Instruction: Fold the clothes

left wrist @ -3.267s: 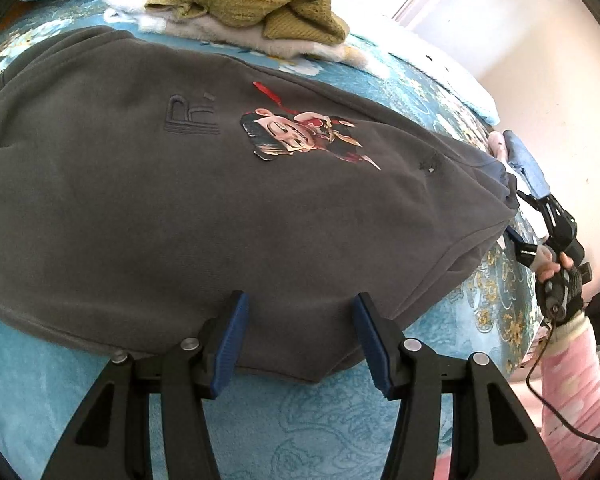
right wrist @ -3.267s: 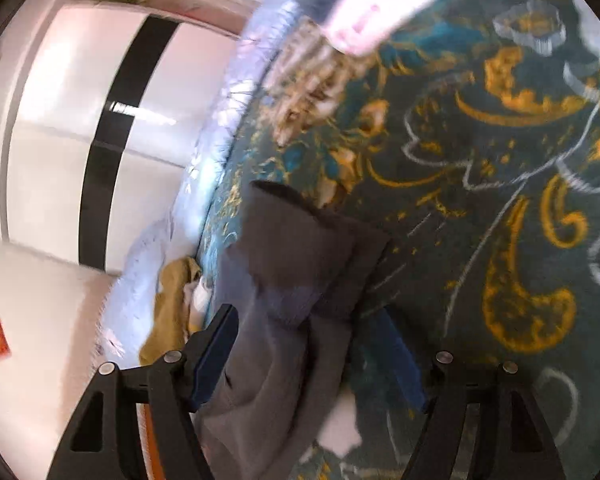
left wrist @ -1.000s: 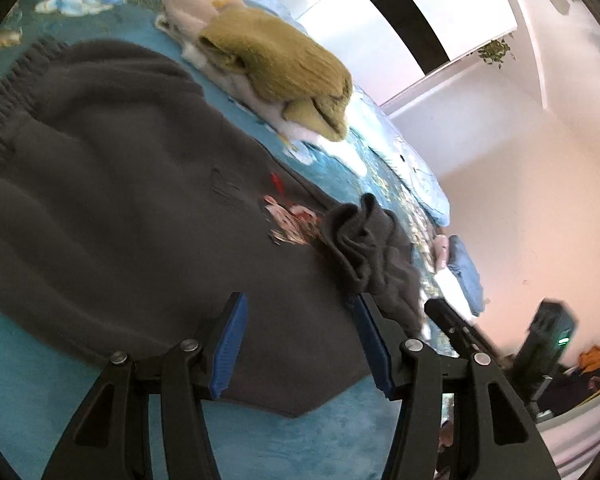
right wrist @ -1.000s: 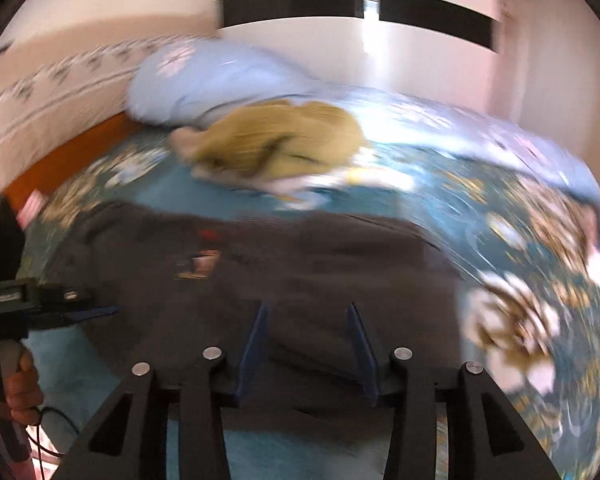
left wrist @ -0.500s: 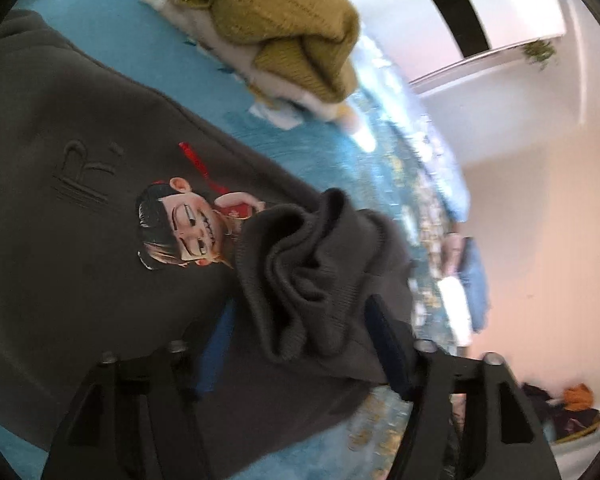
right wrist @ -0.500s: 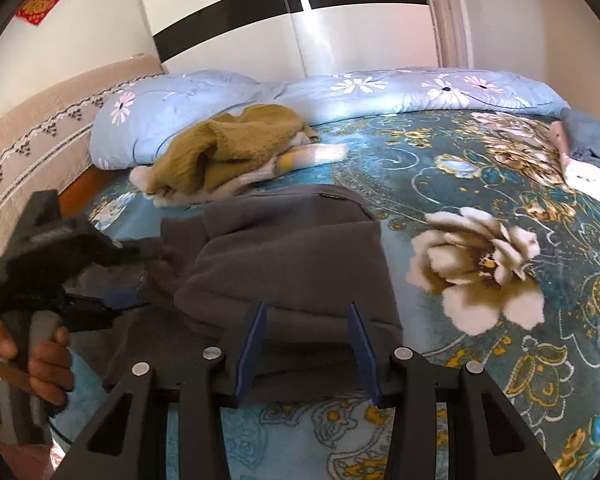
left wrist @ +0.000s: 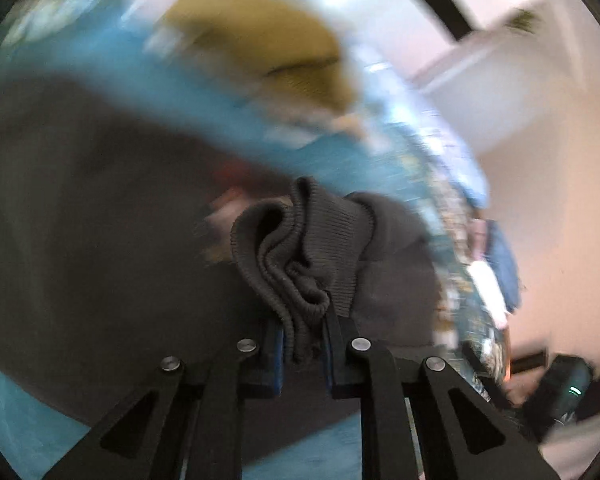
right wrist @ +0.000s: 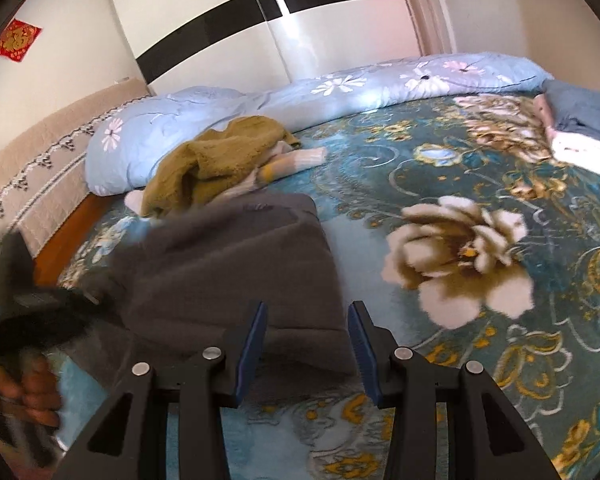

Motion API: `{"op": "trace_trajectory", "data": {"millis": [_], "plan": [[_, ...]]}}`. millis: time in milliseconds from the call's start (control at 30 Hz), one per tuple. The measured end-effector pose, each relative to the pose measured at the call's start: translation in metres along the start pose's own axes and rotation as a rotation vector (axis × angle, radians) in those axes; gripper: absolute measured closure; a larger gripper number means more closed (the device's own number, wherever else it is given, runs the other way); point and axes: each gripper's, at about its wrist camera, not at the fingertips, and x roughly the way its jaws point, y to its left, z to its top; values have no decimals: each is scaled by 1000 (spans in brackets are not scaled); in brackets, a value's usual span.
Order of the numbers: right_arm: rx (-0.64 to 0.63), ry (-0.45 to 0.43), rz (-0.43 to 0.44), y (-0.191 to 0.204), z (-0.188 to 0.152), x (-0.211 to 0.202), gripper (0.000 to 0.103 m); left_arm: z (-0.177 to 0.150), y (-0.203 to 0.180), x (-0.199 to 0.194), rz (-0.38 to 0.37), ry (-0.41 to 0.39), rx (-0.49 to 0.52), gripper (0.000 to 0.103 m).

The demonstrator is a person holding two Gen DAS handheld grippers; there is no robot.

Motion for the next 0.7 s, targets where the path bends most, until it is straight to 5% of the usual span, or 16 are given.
{"op": "trace_trajectory", "data": {"millis": [100,233,467,700], "plan": [[-44,26,34,16,2,7,57,-6,28,3,-104,2,-105,87],[-62,63,86,31,14,25,57,-4,19,1,-60,-3,-42,86],[-12,213,11,11,-3,71,59,-10,32,5,-92,-15,-66,79],[-78,212,-10,16,-9,74,59,-12,28,-16,-106,-20,-69,79]]}}
